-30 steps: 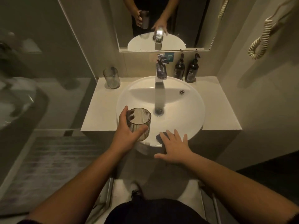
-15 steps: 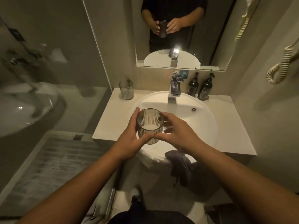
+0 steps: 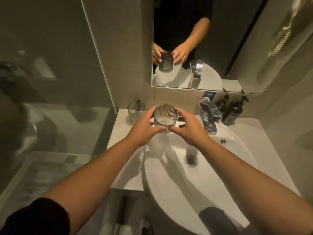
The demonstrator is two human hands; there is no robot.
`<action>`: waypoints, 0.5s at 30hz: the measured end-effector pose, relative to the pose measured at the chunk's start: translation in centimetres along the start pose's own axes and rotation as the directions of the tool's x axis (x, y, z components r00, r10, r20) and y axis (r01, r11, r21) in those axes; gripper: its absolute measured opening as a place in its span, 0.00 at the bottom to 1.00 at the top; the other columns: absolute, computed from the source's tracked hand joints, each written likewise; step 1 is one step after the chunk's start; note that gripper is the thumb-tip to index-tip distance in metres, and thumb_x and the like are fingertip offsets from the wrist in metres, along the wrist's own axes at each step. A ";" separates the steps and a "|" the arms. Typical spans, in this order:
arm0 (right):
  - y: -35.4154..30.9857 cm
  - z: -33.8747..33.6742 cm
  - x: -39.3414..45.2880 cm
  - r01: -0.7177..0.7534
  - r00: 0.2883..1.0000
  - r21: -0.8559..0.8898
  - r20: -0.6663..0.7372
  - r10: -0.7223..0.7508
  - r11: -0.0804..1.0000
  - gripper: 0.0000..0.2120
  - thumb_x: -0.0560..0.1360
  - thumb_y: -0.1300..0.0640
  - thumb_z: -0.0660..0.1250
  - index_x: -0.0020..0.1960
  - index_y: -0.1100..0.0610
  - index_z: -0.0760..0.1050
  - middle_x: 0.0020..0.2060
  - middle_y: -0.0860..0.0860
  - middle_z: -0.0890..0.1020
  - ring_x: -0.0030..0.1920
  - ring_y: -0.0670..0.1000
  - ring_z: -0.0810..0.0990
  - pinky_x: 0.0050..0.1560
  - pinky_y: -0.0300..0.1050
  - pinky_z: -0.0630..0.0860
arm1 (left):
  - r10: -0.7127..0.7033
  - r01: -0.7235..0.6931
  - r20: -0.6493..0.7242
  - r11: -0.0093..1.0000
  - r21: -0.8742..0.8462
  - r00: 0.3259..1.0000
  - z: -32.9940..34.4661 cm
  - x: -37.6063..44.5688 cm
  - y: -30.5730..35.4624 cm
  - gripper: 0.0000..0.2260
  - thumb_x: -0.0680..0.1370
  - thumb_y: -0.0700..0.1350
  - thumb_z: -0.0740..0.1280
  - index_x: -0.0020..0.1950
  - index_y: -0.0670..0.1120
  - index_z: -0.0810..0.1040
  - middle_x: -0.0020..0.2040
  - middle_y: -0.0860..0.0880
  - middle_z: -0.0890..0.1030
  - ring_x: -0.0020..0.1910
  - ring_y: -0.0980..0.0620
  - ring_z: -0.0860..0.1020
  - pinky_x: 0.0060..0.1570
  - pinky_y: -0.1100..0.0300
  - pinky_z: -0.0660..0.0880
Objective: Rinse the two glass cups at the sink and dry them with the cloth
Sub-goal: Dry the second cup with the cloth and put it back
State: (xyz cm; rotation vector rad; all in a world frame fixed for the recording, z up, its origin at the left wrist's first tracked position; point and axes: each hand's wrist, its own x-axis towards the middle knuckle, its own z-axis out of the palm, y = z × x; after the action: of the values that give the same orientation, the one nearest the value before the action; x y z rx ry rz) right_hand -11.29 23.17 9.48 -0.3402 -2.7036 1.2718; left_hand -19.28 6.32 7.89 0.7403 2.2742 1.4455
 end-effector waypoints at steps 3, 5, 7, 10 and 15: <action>1.2 0.9 4.0 -0.068 0.996 0.062 -0.059 0.072 0.996 0.32 0.69 0.59 0.76 0.70 0.48 0.69 0.60 0.47 0.79 0.58 0.47 0.79 0.58 0.47 0.77 | -0.013 0.013 0.020 1.000 -0.018 1.000 -0.3 4.9 -1.5 0.32 0.69 0.46 0.78 0.70 0.57 0.70 0.60 0.59 0.80 0.62 0.57 0.78 0.67 0.51 0.74; 2.1 1.4 6.3 -0.091 0.991 0.094 -0.090 0.099 0.991 0.29 0.70 0.61 0.75 0.68 0.49 0.70 0.58 0.46 0.80 0.58 0.47 0.79 0.61 0.47 0.76 | -0.012 0.012 0.025 1.000 -0.014 1.000 -0.1 7.7 -2.3 0.35 0.68 0.48 0.78 0.73 0.53 0.69 0.63 0.55 0.80 0.62 0.56 0.78 0.67 0.53 0.73; 3.0 1.9 8.3 -0.116 0.987 0.094 -0.100 0.125 0.989 0.29 0.70 0.61 0.74 0.68 0.51 0.70 0.58 0.46 0.80 0.59 0.48 0.78 0.62 0.46 0.75 | -0.038 0.038 0.038 0.999 0.006 0.999 0.2 9.9 -3.2 0.37 0.69 0.47 0.78 0.75 0.50 0.66 0.65 0.54 0.78 0.63 0.55 0.77 0.67 0.57 0.71; 4.9 2.9 10.8 -0.177 0.978 0.068 -0.100 0.183 0.982 0.31 0.69 0.60 0.75 0.69 0.52 0.69 0.61 0.49 0.80 0.60 0.49 0.78 0.63 0.49 0.74 | -0.089 0.088 0.046 0.996 0.031 0.995 1.0 12.7 -5.1 0.41 0.68 0.52 0.78 0.77 0.50 0.64 0.68 0.51 0.77 0.66 0.53 0.76 0.68 0.53 0.71; 7.3 4.7 13.3 -0.243 0.965 0.024 -0.099 0.244 0.970 0.28 0.71 0.62 0.72 0.69 0.52 0.70 0.60 0.51 0.81 0.59 0.52 0.79 0.62 0.51 0.75 | -0.128 0.127 0.018 0.991 0.042 0.992 2.9 15.2 -8.2 0.32 0.70 0.47 0.76 0.71 0.52 0.68 0.62 0.51 0.81 0.60 0.51 0.79 0.64 0.49 0.75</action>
State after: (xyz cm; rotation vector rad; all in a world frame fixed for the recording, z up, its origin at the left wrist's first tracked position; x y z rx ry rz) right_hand -24.04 27.63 1.24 -0.7356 -2.6296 1.2889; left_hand -31.90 14.58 -0.89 0.6071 2.2967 1.3314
